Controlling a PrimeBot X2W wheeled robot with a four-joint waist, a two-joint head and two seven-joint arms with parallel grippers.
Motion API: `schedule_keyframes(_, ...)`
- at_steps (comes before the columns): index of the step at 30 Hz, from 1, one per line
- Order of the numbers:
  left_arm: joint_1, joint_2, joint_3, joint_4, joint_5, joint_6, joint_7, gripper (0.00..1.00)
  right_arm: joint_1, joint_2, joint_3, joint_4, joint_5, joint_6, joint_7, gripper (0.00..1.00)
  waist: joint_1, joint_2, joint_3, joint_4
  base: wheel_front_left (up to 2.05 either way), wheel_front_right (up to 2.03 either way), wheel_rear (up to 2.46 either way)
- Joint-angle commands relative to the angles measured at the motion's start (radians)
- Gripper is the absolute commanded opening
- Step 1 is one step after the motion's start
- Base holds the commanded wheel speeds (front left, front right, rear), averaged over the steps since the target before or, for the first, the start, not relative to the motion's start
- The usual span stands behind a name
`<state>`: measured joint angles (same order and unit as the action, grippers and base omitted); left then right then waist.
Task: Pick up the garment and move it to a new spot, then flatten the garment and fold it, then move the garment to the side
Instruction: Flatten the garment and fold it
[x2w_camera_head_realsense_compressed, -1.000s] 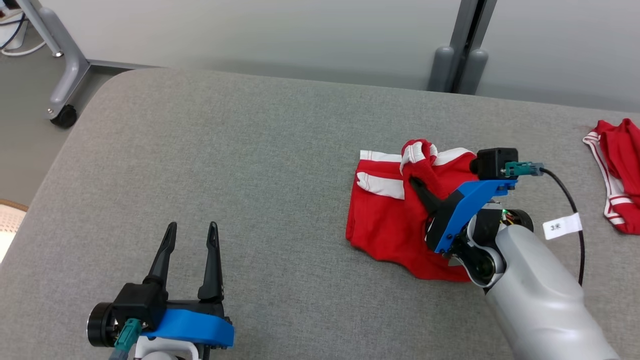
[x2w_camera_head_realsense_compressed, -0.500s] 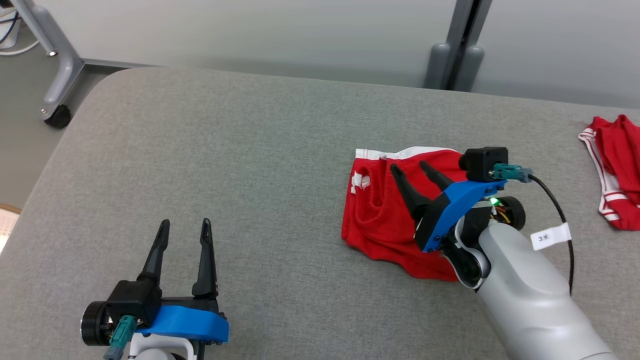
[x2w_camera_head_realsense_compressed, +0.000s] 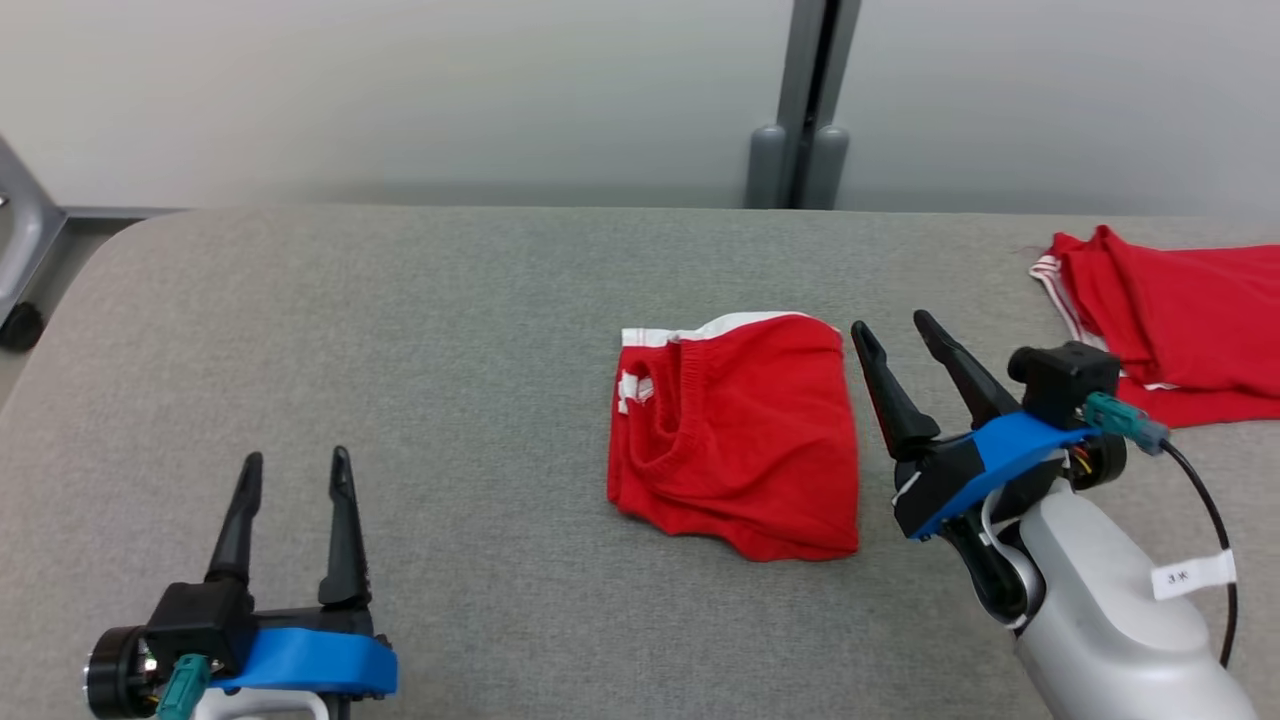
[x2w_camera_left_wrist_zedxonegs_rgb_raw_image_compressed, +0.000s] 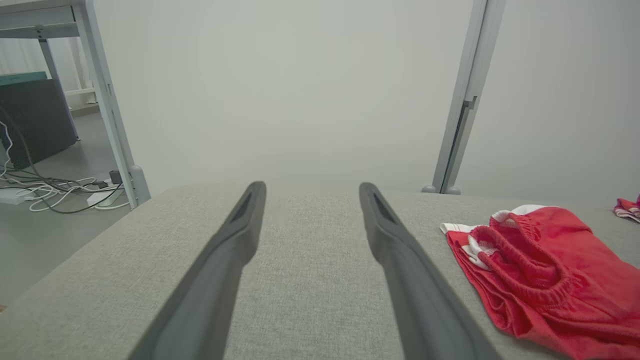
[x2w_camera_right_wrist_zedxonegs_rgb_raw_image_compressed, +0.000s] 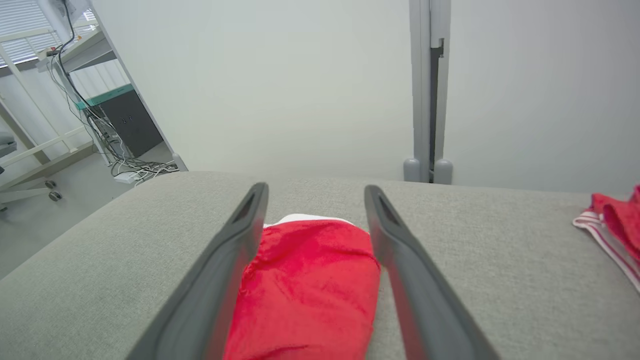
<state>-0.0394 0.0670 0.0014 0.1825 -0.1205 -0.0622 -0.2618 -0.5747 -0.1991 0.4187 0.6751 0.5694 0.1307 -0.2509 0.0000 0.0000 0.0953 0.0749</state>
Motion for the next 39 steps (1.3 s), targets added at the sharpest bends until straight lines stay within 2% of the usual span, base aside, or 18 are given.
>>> schedule_keyframes(1, 0.006, 0.01, 0.009, -0.007, 0.006, -0.001, -0.004, 1.0, 0.022, -0.006, -0.011, -0.015, -0.013, 0.0, -0.01, 1.0, 0.0, 0.0, -0.014, -0.019, 0.0, 0.0, 0.0)
schedule_keyframes(10, 0.031, 0.02, 0.036, -0.029, 0.021, -0.002, -0.004, 1.0, 0.162, -0.012, -0.175, -0.211, -0.136, 0.0, -0.015, 1.0, 0.0, 0.0, -0.036, -0.069, 0.0, 0.0, 0.0)
schedule_keyframes(27, 0.079, 0.036, 0.029, -0.033, 0.026, -0.001, -0.004, 1.0, 0.452, 0.099, -0.428, -0.474, -0.348, 0.0, 0.017, 1.0, 0.0, 0.0, -0.076, -0.051, 0.0, 0.0, 0.0)
schedule_keyframes(39, 0.088, 0.04, 0.014, -0.041, 0.017, 0.009, 0.01, 1.0, 0.568, 0.146, -0.454, -0.553, -0.4, 0.0, 0.076, 1.0, 0.0, 0.0, -0.074, -0.043, 0.0, 0.0, 0.0)
